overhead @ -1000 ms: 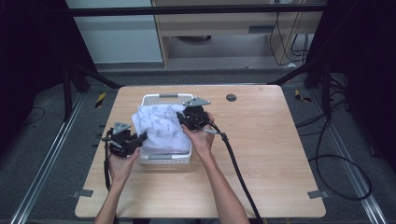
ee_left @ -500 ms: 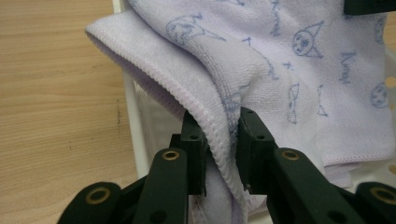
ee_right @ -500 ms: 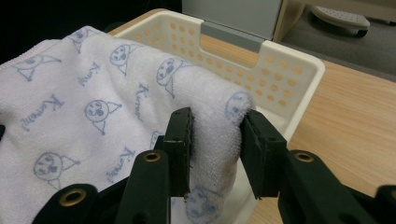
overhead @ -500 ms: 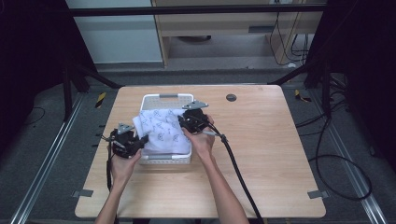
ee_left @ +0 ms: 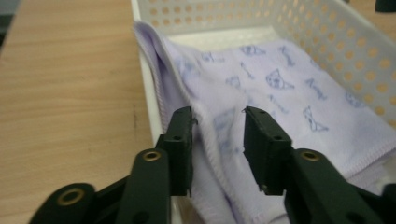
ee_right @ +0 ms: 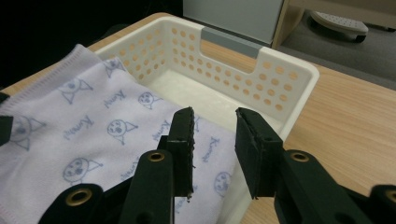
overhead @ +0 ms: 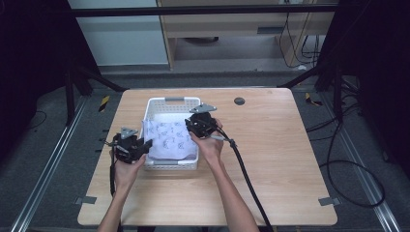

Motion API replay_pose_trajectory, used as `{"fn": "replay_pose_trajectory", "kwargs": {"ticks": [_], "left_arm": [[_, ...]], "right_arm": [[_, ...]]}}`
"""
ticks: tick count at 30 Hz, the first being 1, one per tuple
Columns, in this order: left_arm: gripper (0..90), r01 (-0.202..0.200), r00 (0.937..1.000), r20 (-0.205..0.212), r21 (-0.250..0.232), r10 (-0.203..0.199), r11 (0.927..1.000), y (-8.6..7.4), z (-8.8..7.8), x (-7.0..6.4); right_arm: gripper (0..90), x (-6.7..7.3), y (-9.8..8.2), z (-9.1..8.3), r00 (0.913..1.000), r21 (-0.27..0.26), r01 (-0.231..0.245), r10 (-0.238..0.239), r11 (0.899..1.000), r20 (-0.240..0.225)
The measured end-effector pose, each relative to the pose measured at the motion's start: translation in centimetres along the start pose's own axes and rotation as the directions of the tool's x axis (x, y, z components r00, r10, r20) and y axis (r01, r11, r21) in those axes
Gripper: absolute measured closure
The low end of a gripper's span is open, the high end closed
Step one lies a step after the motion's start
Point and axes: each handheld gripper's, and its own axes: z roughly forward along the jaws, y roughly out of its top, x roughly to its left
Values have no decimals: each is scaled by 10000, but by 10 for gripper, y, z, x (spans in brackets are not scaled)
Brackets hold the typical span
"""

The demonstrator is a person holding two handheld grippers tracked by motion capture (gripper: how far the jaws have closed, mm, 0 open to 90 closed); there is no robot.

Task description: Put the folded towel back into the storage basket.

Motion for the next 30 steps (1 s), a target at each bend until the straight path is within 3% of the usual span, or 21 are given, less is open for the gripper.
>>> {"fn": "replay_pose_trajectory", "kwargs": {"ticks": [4,8,15,23,30], "left_arm": [[560,111,9999,-54,-643,-115,9979,5,-12,2],[548,310,9993,221,-1052,-288,9940,11,-24,4],[540,398,9988,337,-1286,-357,9909,15,-34,6],[438,68,9980,624,-1914,53,9815,20,-49,1],[343,-272,9935,1036,-1936,480,9807,19,-54,-10]], "right_arm": [[668,-1,3,-6,10000,-138,-51,51,9999,-13],[644,-3,5,-16,10000,-365,-29,27,9993,-60],[572,-7,9,-37,9999,-726,-75,69,9973,-84],[383,-17,5,-67,9994,-1164,-50,11,9932,-333],[284,-31,-10,-98,9975,-1200,-121,36,9927,-706]]}}
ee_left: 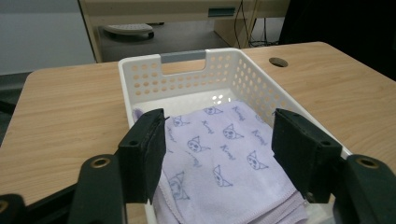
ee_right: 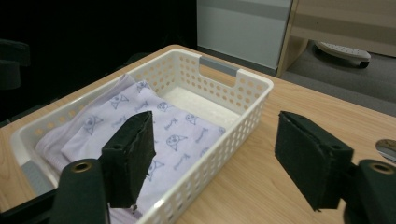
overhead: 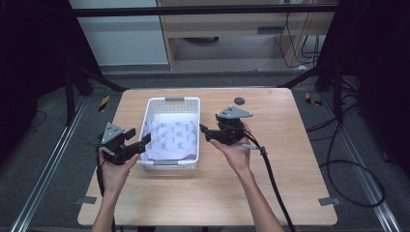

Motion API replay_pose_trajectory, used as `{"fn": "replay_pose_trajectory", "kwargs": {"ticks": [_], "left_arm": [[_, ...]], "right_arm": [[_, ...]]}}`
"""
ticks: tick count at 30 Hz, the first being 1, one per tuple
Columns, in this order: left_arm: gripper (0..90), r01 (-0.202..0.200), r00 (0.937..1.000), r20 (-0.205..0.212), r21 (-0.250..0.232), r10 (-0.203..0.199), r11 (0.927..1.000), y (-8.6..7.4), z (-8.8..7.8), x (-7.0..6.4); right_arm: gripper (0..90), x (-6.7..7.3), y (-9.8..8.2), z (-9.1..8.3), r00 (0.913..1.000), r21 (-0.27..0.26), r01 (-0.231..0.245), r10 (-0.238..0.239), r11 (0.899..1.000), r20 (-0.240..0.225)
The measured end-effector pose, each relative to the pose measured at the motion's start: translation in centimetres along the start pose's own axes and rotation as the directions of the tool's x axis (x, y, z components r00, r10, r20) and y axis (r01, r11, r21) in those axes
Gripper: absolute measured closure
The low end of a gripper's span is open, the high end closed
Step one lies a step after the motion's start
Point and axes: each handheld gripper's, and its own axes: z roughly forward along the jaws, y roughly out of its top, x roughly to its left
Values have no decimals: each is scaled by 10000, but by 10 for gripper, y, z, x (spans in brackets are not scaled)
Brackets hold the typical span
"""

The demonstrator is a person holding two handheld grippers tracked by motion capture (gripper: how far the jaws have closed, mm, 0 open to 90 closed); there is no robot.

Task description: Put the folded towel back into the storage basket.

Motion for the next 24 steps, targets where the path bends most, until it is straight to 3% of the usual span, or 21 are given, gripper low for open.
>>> {"fn": "replay_pose_trajectory", "kwargs": {"ticks": [7,15,20,24], "left_arm": [[298,-408,9990,188,258,404,9988,-9,-2,-8],[263,-799,9965,281,692,781,9944,-29,-9,-5],[280,-745,9969,322,937,718,9928,-39,-10,-4],[283,-962,9952,308,1139,933,9888,-49,-15,-6]], "right_arm": [[192,-17,-20,-35,9994,84,202,-205,9998,266],[177,-41,-51,-67,9988,283,4,-18,9996,481],[178,-56,-73,-83,9981,541,-71,37,9985,623],[182,-66,-91,-95,9977,654,-217,174,9976,649]]}}
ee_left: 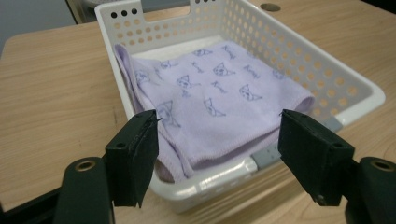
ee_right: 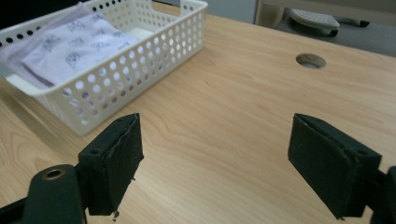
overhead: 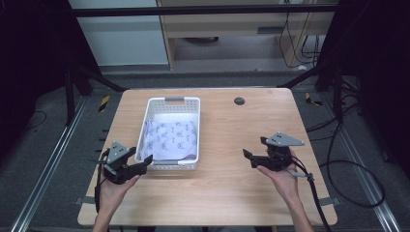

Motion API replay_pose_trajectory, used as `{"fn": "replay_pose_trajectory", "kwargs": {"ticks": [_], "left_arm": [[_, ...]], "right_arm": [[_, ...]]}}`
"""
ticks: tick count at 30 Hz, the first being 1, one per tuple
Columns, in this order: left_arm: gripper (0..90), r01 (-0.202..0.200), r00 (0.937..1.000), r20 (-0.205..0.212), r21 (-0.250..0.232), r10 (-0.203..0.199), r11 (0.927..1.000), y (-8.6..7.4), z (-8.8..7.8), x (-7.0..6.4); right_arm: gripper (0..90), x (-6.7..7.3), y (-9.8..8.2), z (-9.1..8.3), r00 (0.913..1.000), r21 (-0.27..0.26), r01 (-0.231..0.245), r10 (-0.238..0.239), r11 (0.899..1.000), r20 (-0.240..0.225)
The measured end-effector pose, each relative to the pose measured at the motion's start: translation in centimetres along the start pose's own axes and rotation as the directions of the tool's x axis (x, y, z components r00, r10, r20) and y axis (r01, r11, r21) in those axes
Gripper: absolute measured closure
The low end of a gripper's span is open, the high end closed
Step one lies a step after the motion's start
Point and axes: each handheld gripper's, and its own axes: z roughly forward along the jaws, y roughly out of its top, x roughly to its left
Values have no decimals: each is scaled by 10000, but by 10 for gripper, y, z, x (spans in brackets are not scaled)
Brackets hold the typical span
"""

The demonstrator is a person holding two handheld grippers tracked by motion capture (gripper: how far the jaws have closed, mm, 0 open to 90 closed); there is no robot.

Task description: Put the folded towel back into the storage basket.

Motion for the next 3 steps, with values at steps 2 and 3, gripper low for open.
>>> {"fn": "replay_pose_trajectory", "kwargs": {"ticks": [2,3], "left_arm": [[283,-37,10000,-41,59,37,10000,-6,-4,-1],[282,-18,10000,-45,66,18,10000,-9,-6,-1]], "right_arm": [[182,-5,-9,-5,9999,14,-104,104,9999,29],[181,-8,-13,-7,9999,46,-157,157,9999,54]]}}
